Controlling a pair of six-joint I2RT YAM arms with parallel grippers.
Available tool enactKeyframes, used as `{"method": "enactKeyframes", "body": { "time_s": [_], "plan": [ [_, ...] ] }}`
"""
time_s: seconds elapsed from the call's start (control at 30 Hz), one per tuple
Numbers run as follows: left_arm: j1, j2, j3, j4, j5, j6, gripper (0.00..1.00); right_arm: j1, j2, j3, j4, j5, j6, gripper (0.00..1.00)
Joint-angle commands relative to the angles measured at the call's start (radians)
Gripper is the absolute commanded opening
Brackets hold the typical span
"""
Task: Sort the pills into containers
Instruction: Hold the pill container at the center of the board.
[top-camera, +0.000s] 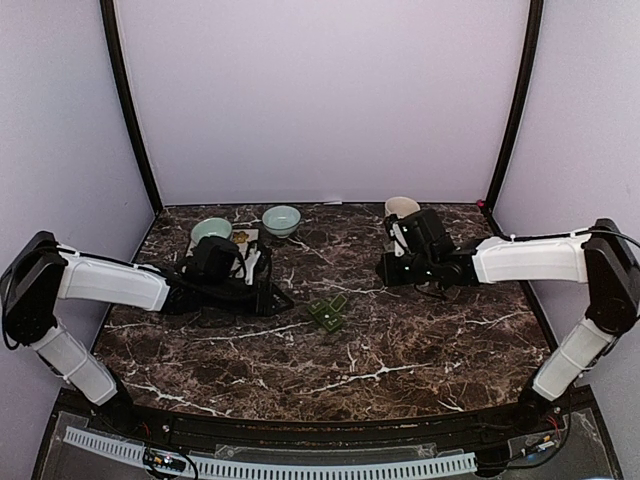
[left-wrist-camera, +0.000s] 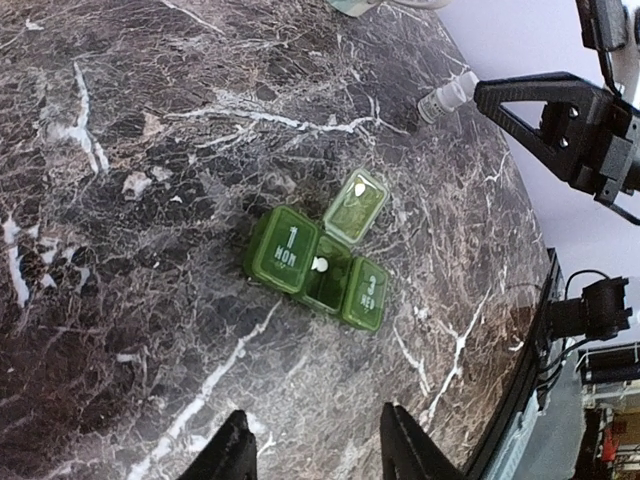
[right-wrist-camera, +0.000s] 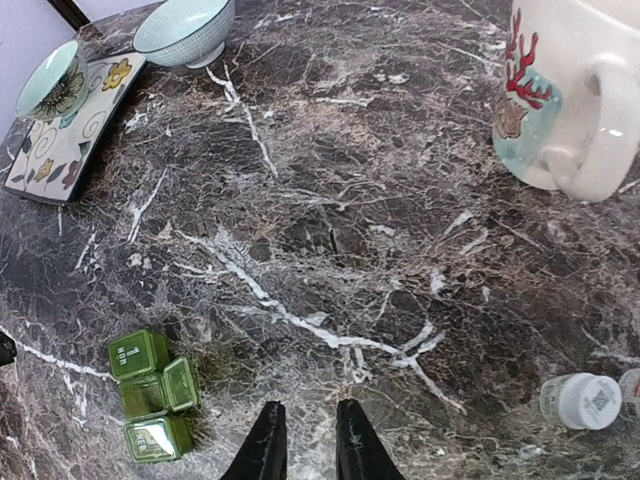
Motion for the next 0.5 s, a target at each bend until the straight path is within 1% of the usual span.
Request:
{"method": "enactKeyframes", "body": {
  "time_s": [0.0,0.13,0.27,0.47],
  "plan": [
    [0.003,0.032,0.024,0.02,0.036,0.001,0.42,0.015,0.061,0.045,0.04,-0.079,0.017,0.12],
    [0.004,0.06,0.043,0.014,0.037,0.009,0.38,0.018,0.12,0.063,0.06,-0.115,0.025,0.06],
    [0.004,0.09,0.064,0.008,0.046,0.014,0.33,0.018,0.169,0.078,0.071,-0.131,0.026,0.04],
    [0.004,0.136,0.094,0.0,0.065,0.013,0.21,0.019,0.235,0.093,0.089,-0.179,0.039,0.01]
  ]
}}
